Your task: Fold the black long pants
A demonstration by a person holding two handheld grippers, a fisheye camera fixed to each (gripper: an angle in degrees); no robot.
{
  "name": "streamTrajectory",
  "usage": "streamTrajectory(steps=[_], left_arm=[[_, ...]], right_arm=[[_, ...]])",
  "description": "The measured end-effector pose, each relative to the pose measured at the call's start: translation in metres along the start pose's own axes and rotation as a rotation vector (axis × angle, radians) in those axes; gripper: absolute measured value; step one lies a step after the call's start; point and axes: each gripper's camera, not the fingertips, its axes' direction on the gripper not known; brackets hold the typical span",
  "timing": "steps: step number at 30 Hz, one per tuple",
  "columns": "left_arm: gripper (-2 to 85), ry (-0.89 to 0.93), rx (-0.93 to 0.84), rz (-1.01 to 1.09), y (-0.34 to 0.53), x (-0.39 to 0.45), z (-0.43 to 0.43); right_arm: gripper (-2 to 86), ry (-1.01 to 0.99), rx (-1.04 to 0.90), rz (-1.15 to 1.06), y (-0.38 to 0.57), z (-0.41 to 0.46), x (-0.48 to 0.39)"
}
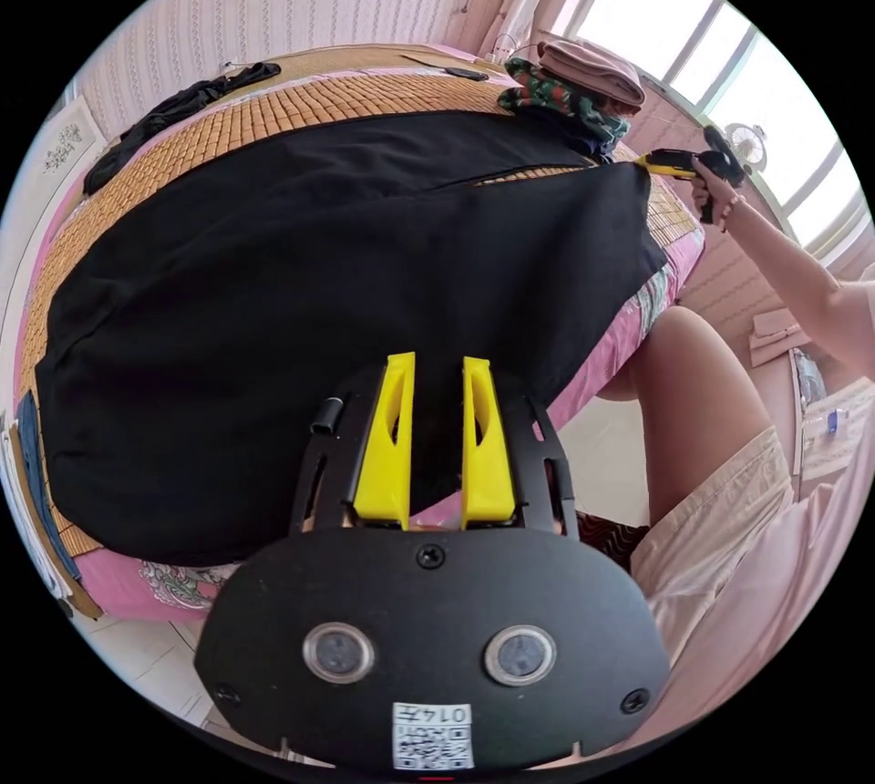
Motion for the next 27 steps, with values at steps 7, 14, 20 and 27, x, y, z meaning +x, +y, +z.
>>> streamTrajectory(steps=[7,14,20,27], left_arm=[[8.3,-0.020,0.047,-0.010,-0.006,0.005,-0.005],[8.3,-0.009,0.067,0.043,-0.026,0.013,0.004],[8.3,0.005,0.010,0.056,-0.029,0.027,0.032],[8.3,0.024,0.029,0.086,-0.034,0.040,0.034]], right_arm=[[8.5,0.027,-0.019,0.068,0.050,0.010,0.015],[8.3,-0.021,-0.020,0.135,0.149,0.008,0.027],[3.7,-0.083,-0.067,0.158,0.157,0.030,0.028],[0.6,0.046,0.026,0.232,0.175,-0.009,0.046]])
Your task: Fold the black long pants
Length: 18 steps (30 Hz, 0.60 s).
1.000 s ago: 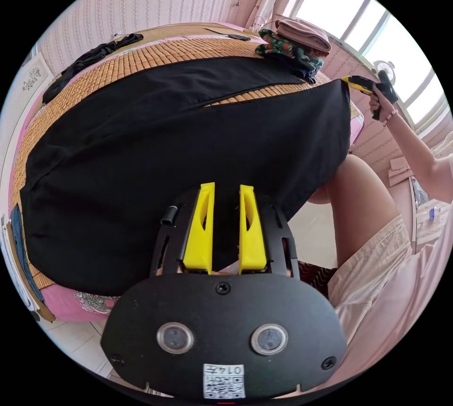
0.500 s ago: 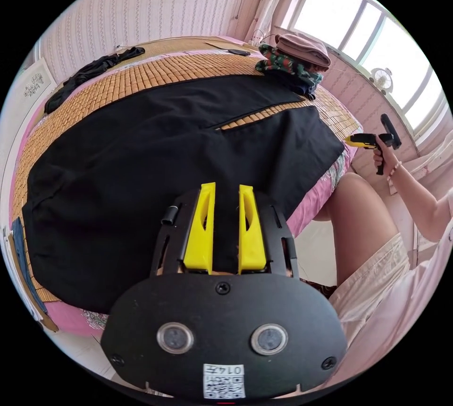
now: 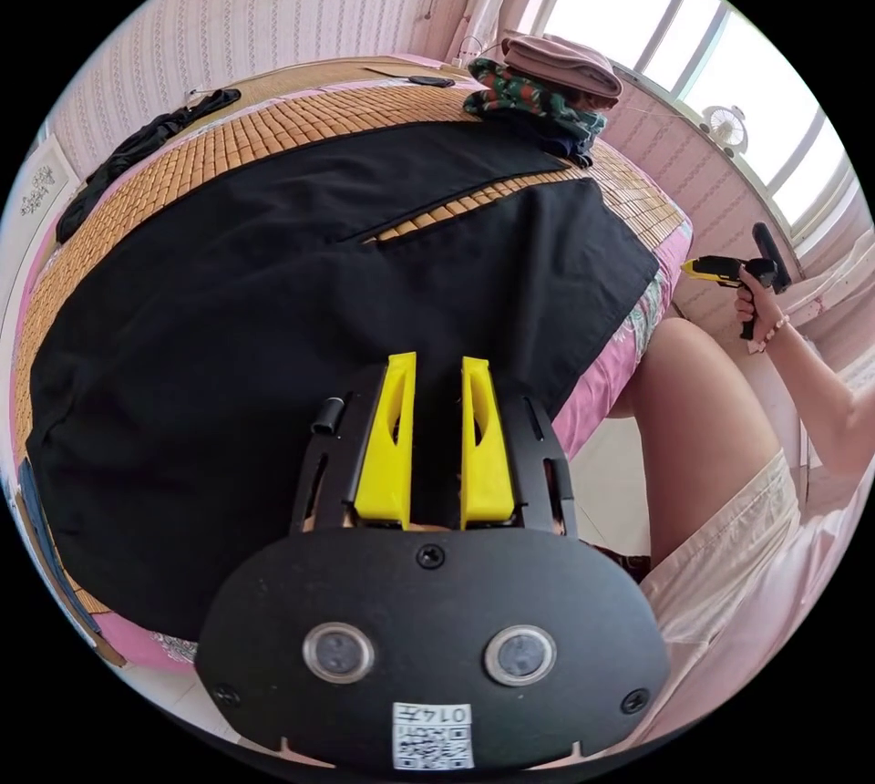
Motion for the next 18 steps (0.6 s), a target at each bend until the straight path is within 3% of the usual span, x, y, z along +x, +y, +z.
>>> streamTrajectory(steps=[4,8,12,18], left_arm=[[8.2,0.013,-0.006,0.001,0.001,0.001,0.004],[8.2,0.018,-0.013,-0.007,0.004,0.000,0.005],[8.1,0.021,-0.007,-0.001,0.006,-0.002,0.003],[8.1,0.028,0.059,-0.006,-0.006,-0.009,-0.010]], right_arm=[[1.9,-0.092,0.004,-0.055,0.005,0.009,-0.014],[9.9,-0.116,-0.033,-0.123,0.002,0.038,-0.048],[3.3,-0.122,-0.002,-0.124,0.001,0.045,-0.066],[1.8,-0.017,0.036,-0.085,0.015,0.020,-0.064]])
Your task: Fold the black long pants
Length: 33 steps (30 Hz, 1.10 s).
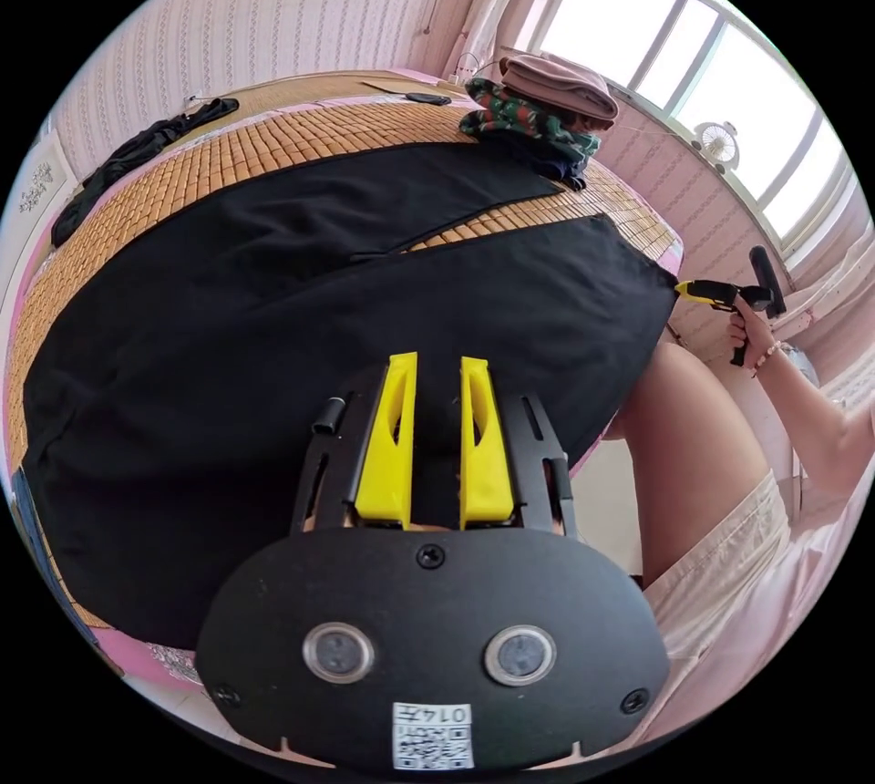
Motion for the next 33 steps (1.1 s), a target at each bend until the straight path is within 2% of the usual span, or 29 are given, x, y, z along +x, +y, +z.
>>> streamTrajectory(steps=[4,6,9,13,14,16,17,18,19,23,25,30,33], left_arm=[[8.1,-0.003,-0.043,0.010,-0.008,-0.008,0.012],[8.1,-0.012,-0.031,0.020,-0.013,-0.011,0.008],[8.1,-0.034,-0.008,0.023,-0.018,-0.016,0.003],[7.6,-0.063,-0.072,0.017,-0.012,-0.022,0.016],[7.3,-0.081,-0.008,0.040,-0.004,-0.021,0.013],[7.0,-0.096,0.001,0.047,0.002,-0.021,0.010],[7.1,-0.094,-0.009,0.041,0.004,-0.022,0.006],[7.2,-0.086,-0.017,0.014,0.006,-0.026,0.001],[7.3,-0.078,-0.014,-0.003,0.008,-0.029,-0.004],[7.5,-0.033,0.127,-0.146,0.044,-0.070,-0.070],[7.6,-0.089,0.173,-0.234,0.072,-0.100,-0.110],[7.7,-0.438,0.164,-0.577,0.195,-0.212,-0.222],[8.1,-0.514,0.195,-0.748,0.257,-0.260,-0.259]], right_arm=[[3.8,0.078,-0.080,0.021,-0.004,0.012,-0.007],[5.1,0.201,-0.005,0.027,-0.013,0.005,-0.025],[3.0,0.226,0.085,-0.042,-0.035,0.007,-0.059],[0.8,0.166,0.028,-0.153,-0.078,0.048,-0.108],[0.4,0.186,0.023,-0.179,-0.090,0.063,-0.123],[-0.1,0.217,-0.019,-0.192,-0.106,0.087,-0.139],[-0.3,0.242,-0.108,-0.188,-0.114,0.108,-0.143],[-0.5,0.262,-0.049,-0.210,-0.115,0.109,-0.150],[-0.6,0.286,-0.071,-0.197,-0.116,0.113,-0.151],[-0.9,0.311,-0.123,-0.177,-0.129,0.115,-0.169],[-0.9,0.357,-0.078,-0.244,-0.129,0.111,-0.195],[-0.8,0.264,-0.101,-0.603,-0.137,0.144,-0.336],[-0.2,0.130,-0.139,-0.794,-0.134,0.182,-0.433]])
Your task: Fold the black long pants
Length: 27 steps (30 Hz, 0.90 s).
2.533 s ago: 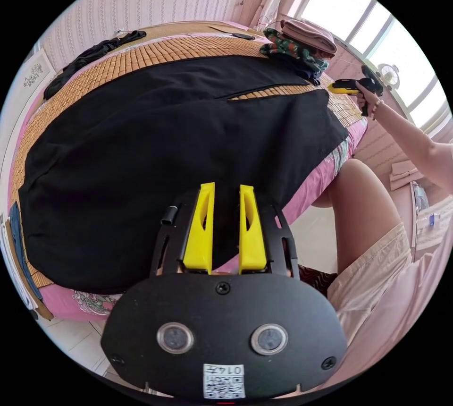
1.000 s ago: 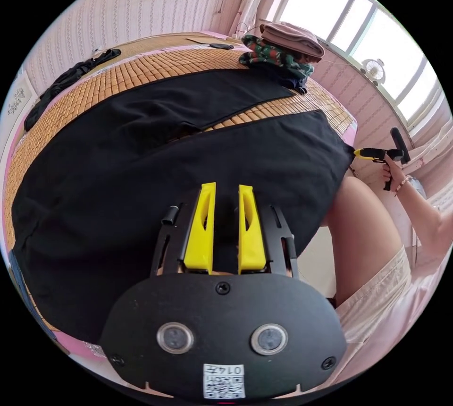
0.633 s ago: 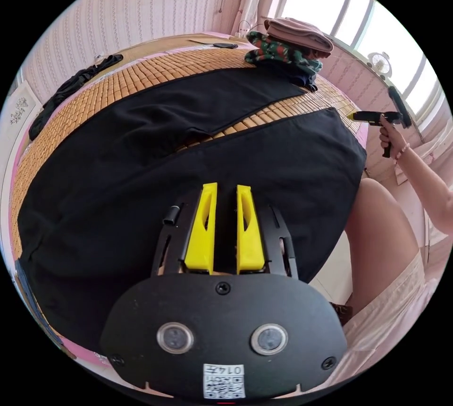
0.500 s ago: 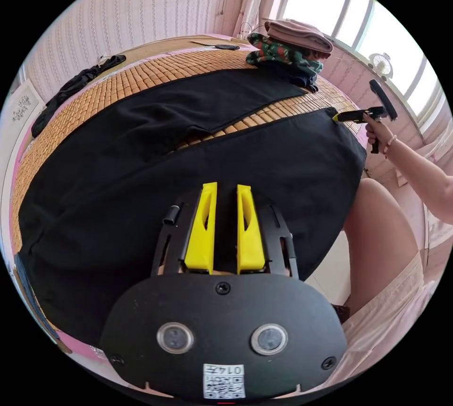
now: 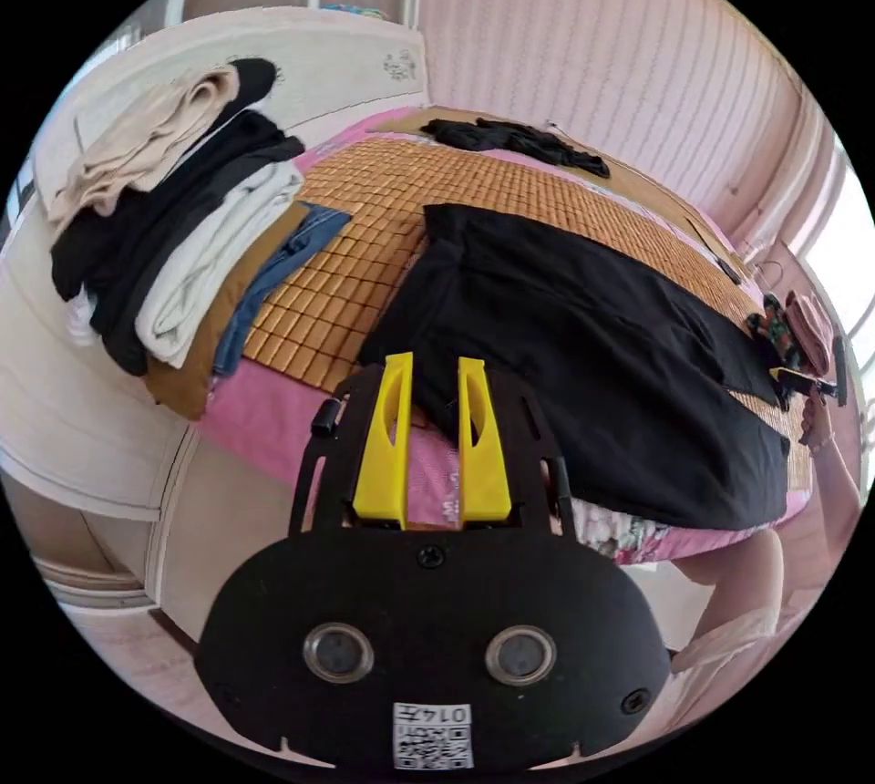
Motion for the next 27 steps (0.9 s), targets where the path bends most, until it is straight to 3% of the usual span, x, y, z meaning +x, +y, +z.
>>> streamTrajectory(steps=[7,9,14,17,22,27], left_arm=[[11.6,0.044,-0.016,-0.213,0.003,-0.076,0.036],[9.1,0.031,-0.101,-0.189,0.002,-0.078,0.056],[0.4,0.085,-0.017,-0.144,0.008,-0.105,0.035],[0.0,0.041,-0.015,-0.150,0.019,-0.133,0.027],[5.0,0.109,0.014,-0.234,0.030,-0.164,0.020],[8.7,0.158,0.058,-0.303,0.044,-0.180,-0.011]], right_arm=[[9.0,-0.205,-0.073,-0.320,-0.121,0.071,-0.177],[10.6,-0.223,-0.139,-0.388,-0.144,0.101,-0.230],[10.6,-0.160,-0.241,-0.424,-0.159,0.147,-0.285],[9.8,-0.086,-0.158,-0.445,-0.153,0.144,-0.292],[9.8,-0.215,-0.119,-0.370,-0.132,0.114,-0.259],[10.7,-0.274,-0.004,-0.063,-0.033,0.037,-0.132]])
